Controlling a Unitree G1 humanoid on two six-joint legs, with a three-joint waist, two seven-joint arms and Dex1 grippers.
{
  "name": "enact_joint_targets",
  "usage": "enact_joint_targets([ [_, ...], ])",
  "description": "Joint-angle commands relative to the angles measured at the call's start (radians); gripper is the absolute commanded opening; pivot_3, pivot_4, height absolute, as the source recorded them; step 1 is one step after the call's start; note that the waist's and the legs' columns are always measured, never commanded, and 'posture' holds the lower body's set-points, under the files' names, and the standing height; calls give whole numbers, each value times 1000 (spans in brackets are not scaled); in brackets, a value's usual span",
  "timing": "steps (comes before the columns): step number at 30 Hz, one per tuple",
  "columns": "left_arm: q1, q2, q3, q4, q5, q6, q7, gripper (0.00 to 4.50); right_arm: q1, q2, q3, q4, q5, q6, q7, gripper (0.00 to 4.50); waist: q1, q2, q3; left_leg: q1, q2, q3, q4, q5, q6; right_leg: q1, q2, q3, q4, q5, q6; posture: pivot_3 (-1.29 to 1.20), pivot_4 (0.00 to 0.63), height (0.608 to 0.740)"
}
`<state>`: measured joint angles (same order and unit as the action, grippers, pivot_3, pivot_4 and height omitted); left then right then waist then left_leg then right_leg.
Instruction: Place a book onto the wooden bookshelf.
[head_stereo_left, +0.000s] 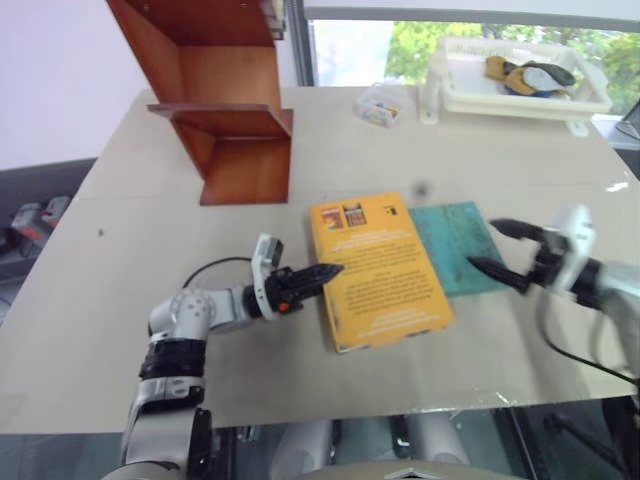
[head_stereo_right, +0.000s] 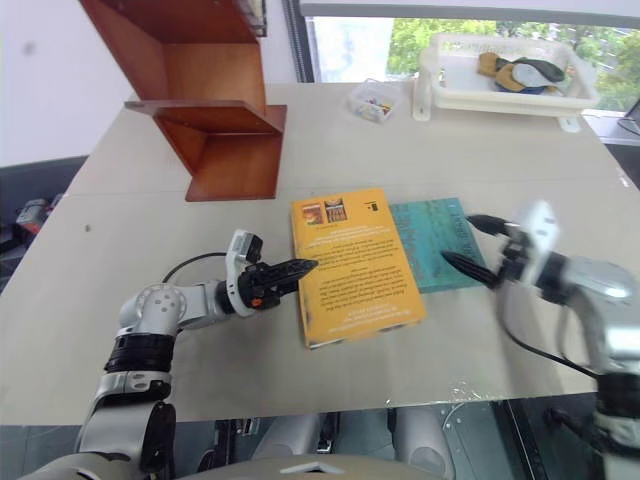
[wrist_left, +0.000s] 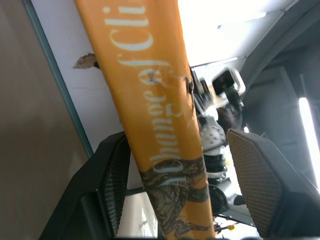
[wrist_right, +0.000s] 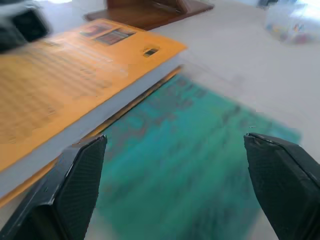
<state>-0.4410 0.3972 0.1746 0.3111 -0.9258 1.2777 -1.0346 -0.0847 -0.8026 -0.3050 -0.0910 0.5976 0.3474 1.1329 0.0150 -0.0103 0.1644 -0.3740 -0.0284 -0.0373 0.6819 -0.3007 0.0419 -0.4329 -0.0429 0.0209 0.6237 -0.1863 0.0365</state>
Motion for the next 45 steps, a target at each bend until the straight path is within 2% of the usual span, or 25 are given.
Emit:
enact_joint_targets([
  [1,-20,-11,-20,17,1,-3,-21,3276,199,-136,-231,-137,174,147,186,4500,3,1,0,-1,0,-1,0,-1,2,0,0,-1,0,0,0,0,150,740],
  [5,-41,-18,-30,44,7,-2,-30,3276,295,-162,-348,-246,275,234,181,4500,-10,0,0,0,1,3,2,-1,3,1,2,-1,0,0,0,0,150,740],
  [6,-49,-22,-34,53,10,-4,-33,2775,309,-160,-371,-275,289,248,171,4500,-11,0,0,2,2,3,3,-1,3,2,3,0,0,-1,0,0,150,740],
  [7,-56,-26,-37,61,13,-6,-35,2620,318,-158,-386,-298,304,260,162,4500,-10,0,0,3,2,3,3,-1,3,3,3,0,0,-1,0,0,150,740],
  [11,-81,-34,-35,89,22,-6,-37,814,321,-156,-423,-354,363,306,121,4500,-6,-1,0,8,4,3,3,-1,3,6,6,0,1,-4,3,0,150,740],
  [13,-87,-33,-35,97,25,-5,-36,370,318,-158,-427,-364,366,314,106,4500,-4,-1,0,8,4,4,3,-1,3,6,6,0,1,-3,4,0,150,740],
  [20,-26,-35,56,-111,-56,-4,19,359,332,-151,-430,-383,359,315,84,4500,-2,-1,1,4,4,3,3,-1,2,4,4,1,0,-1,1,0,150,740],
  [24,-20,-22,55,-282,-19,-119,64,359,318,-144,-436,-363,378,314,81,4500,2,-1,1,3,4,3,3,-1,2,3,3,3,0,0,1,0,150,740],
  [28,-67,9,4,-414,88,-297,91,359,268,-146,-442,-295,404,315,85,4500,2,-2,1,3,4,3,3,-1,2,3,3,3,0,-1,0,0,150,740],
  [31,-170,77,-100,-492,274,-530,64,359,200,-148,-437,-224,425,314,84,4500,2,-3,2,2,3,3,3,-1,2,3,4,3,-1,-1,-1,0,150,740],
  [34,-287,119,-171,-475,419,-724,46,359,144,-141,-423,-181,440,313,83,4500,2,-3,2,2,3,4,3,1,-2,3,4,3,-1,-1,-1,0,150,740],
  [41,-544,194,-300,-318,786,-1188,66,359,53,-109,-425,-117,472,305,83,4500,-1,-3,2,0,3,5,2,0,0,2,7,1,-5,0,1,0,150,740],
  [45,-634,309,-368,-166,958,-1376,22,359,12,-135,-471,-56,551,357,110,4500,-2,-3,2,-2,3,6,2,-1,2,-1,8,1,-5,0,1,0,150,740],
])
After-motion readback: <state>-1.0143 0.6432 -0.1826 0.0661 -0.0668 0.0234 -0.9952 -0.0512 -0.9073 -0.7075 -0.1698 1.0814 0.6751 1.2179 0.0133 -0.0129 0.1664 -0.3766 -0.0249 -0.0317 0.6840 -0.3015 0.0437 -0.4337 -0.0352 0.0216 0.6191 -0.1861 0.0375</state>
